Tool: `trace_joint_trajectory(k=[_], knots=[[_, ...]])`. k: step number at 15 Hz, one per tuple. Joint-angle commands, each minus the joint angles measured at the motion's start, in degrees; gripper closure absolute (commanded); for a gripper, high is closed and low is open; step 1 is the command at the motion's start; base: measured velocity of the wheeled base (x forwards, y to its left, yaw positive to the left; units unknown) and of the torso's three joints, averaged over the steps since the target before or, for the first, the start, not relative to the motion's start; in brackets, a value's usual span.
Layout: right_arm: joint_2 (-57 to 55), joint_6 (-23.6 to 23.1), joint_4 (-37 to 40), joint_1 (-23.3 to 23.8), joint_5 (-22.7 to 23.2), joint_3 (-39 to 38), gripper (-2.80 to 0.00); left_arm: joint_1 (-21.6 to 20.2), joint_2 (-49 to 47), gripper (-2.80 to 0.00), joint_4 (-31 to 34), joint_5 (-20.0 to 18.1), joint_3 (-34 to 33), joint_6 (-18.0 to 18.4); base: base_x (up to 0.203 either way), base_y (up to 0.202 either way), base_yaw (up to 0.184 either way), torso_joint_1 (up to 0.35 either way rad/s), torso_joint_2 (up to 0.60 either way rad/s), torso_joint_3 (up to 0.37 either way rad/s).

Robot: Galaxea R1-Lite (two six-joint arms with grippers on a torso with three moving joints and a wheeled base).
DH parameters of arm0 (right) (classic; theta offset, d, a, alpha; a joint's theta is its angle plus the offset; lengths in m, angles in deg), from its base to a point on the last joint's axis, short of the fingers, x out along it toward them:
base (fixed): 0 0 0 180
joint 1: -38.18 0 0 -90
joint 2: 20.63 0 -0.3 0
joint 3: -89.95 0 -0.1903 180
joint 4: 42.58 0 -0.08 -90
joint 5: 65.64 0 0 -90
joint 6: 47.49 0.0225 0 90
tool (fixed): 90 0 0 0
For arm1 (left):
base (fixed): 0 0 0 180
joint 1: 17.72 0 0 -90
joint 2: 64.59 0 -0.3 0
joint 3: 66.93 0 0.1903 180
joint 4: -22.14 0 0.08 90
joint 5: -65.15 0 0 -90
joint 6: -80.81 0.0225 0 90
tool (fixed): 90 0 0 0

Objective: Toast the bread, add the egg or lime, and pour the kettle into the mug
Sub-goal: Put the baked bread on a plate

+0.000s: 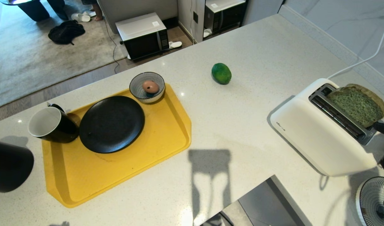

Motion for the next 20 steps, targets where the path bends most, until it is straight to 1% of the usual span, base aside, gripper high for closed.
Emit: trace_joint_trajectory(k=[1, 3, 9, 10, 12, 15, 17, 20], knots=[[-2.63, -0.07, -0.09, -0.12, 0.30, 1.03, -2.80, -0.02, 0.00, 0.00, 0.00, -0.02, 0.01, 0.00, 0.000, 0.000, 0.000, 0.000, 0.00, 0.000], [-5.03, -0.06, -0.45, -0.41, 0.33, 2.20, -2.80, -0.02, 0.00, 0.00, 0.00, 0.00, 0.01, 0.00, 0.000, 0.000, 0.000, 0.000, 0.00, 0.000], [-9.40, 0.05, -5.76, -2.20, 0.53, 2.65, -2.80, -0.02, 0.00, 0.00, 0.00, -0.02, 0.01, 0.00, 0.000, 0.000, 0.000, 0.000, 0.00, 0.000], [-10.26, 0.03, -6.68, -2.47, 0.53, 2.73, 0.00, -0.02, 0.00, 0.00, -0.08, 0.07, 0.01, 0.00, 0.000, 0.000, 0.000, 0.000, 0.00, 0.000], [-11.92, 0.06, -8.29, -2.63, 0.52, 3.64, 0.00, -0.02, 0.00, 0.00, 0.00, -0.02, 0.01, 0.00, 0.000, 0.000, 0.000, 0.000, 0.00, 0.000], [-12.52, 0.02, -8.53, -2.64, 0.53, 4.52, 0.00, -0.02, 0.00, 0.00, -0.07, -0.01, 0.01, 0.00, 0.000, 0.000, 0.000, 0.000, 0.00, 0.000], [-11.92, 0.02, -8.93, -2.64, 0.53, 4.36, 0.00, -0.02, 0.00, 0.00, 0.00, 0.07, 0.01, 0.00, 0.000, 0.000, 0.000, 0.000, 0.00, 0.000], [-9.11, 0.07, -11.51, -2.64, 0.39, 3.91, 0.00, -0.02, 0.00, 0.00, 0.00, 0.04, 0.01, 0.00, 0.000, 0.000, 0.000, 0.000, 0.00, 0.000]])
